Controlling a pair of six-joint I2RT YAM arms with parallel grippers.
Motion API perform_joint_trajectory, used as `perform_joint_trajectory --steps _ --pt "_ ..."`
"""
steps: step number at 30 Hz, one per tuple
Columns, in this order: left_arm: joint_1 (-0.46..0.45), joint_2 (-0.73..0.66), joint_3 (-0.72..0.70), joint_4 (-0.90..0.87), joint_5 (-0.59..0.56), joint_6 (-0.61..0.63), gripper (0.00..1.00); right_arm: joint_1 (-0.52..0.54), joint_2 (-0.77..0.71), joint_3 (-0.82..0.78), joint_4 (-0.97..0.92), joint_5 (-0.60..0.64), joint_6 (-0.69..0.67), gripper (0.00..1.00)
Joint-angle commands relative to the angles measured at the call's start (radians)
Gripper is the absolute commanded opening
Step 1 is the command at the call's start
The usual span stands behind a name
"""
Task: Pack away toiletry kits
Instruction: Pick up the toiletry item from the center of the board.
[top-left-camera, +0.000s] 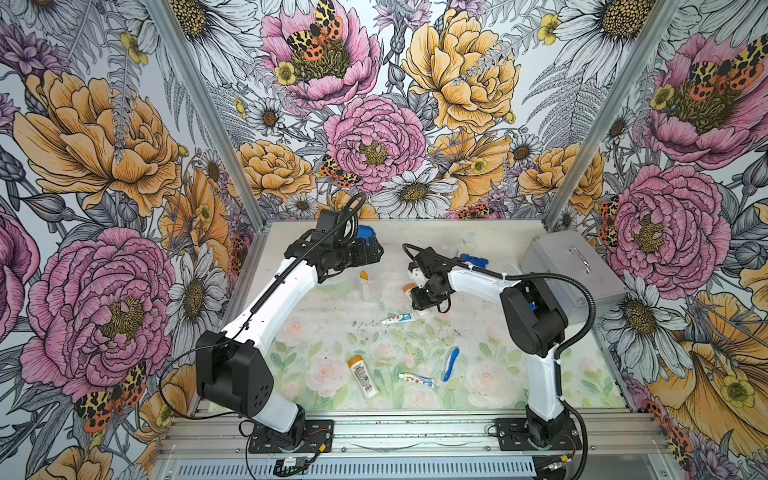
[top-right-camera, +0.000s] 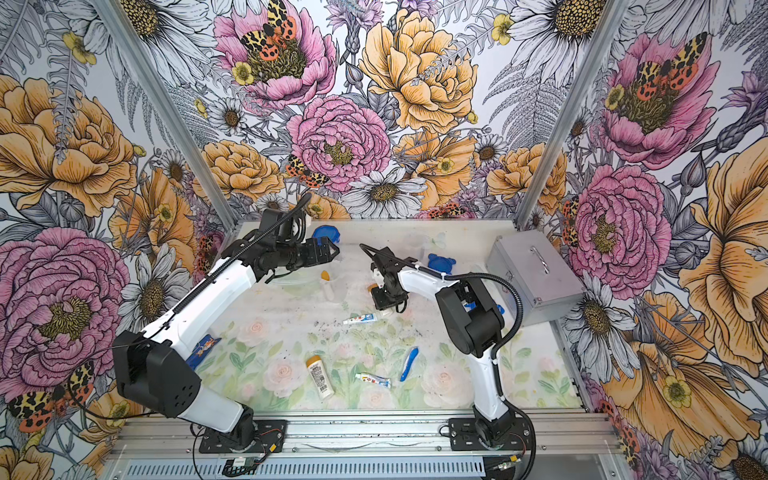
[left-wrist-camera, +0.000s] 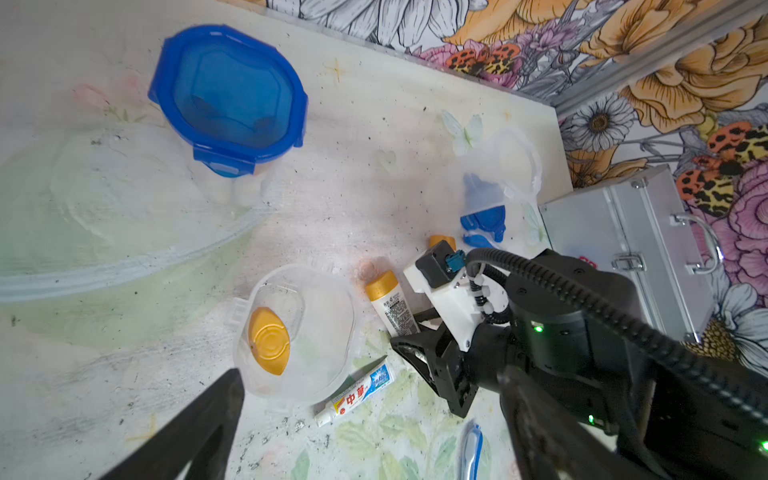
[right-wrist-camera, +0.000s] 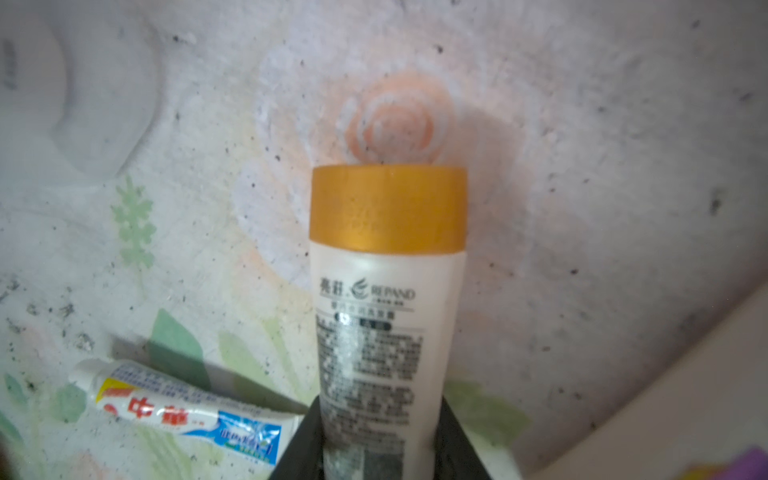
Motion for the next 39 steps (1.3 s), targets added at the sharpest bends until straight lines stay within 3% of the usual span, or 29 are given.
perform_joint_trajectory --steps 1,6,12,19,29,39 --pt "0.032 -0.012 -0.030 0.001 0.147 -0.100 0.98 0.007 -0.106 -0.048 0.157 -0.067 -0.027 0.26" --pt "0.048 0.025 -0.028 0.001 0.218 -0.128 0.96 0.017 -0.232 -0.157 0.345 -0.184 -0.036 0.26" --pt "0.014 0.100 0.020 0.001 0.267 -0.136 0.88 0.039 -0.270 -0.148 0.391 -0.243 -0.031 0.25" --pt "-0.018 0.160 0.078 0.001 0.283 -0.136 0.86 0.055 -0.308 -0.127 0.438 -0.293 -0.009 0.25" --pt "-0.040 0.184 0.107 0.001 0.301 -0.137 0.76 0.062 -0.334 -0.125 0.487 -0.335 0.014 0.26" --pt "-0.066 0.185 0.101 0.010 0.321 -0.125 0.48 0.067 -0.334 -0.125 0.515 -0.363 0.024 0.28"
